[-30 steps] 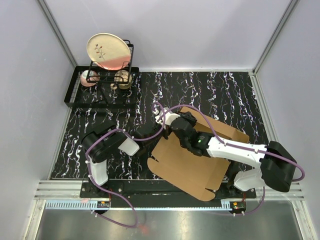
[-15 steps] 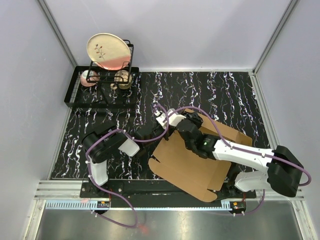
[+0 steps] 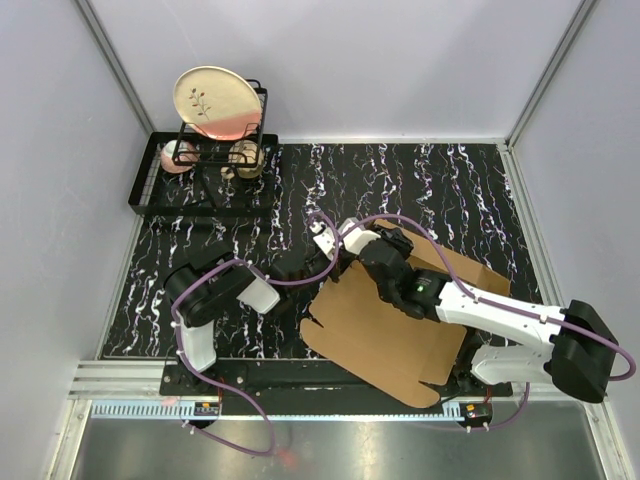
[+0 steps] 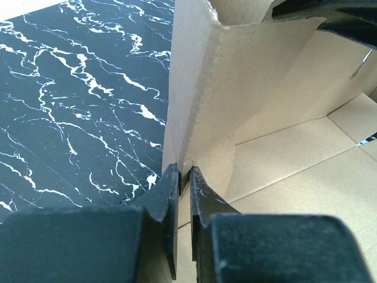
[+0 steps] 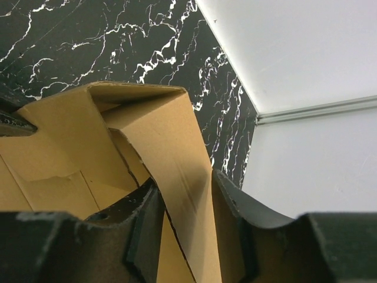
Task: Fold the paper box
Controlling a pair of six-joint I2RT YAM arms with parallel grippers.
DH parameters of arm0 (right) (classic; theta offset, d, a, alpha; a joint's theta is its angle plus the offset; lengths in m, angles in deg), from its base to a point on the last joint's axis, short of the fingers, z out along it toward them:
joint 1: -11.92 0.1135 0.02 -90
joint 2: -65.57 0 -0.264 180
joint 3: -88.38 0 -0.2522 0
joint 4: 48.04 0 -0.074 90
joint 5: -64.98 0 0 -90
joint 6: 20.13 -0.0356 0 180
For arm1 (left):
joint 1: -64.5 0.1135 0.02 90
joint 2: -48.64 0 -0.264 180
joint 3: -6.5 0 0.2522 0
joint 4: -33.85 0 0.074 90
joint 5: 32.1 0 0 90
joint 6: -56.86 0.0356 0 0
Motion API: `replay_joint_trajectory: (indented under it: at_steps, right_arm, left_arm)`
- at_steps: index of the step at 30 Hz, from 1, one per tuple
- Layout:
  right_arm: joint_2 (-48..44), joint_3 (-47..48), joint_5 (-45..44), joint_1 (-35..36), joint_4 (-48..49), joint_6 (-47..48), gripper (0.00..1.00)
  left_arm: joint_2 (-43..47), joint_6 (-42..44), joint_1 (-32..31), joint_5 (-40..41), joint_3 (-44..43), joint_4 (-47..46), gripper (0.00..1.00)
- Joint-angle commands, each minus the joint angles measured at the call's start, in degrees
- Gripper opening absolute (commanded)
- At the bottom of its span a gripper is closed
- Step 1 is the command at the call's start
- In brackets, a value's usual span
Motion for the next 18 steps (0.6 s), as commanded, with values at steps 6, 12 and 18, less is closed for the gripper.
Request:
replay_joint_trajectory:
  at_steps: [6,12,18]
  right_arm:
    - [-1.34,2.57,0.36,-0.63,-2.38,-3.38,0.22]
    - [-1.34,2.48,1.06,-0.72,-2.64,-3.73,0.17]
    - [-1.16,1.87,2.47,-0.72,-4.22,-5.66,0.12]
  left_arm:
    - [0.92,-0.46,-0.17,-2.42,-2.31,-21.61,0.49]
    - [0.22,-0.64,-0.17,-2.50,-5.21,-21.61,0.59]
    - [-2.16,-1.60,-0.17,-3.73,-9.25,-21.61,0.63]
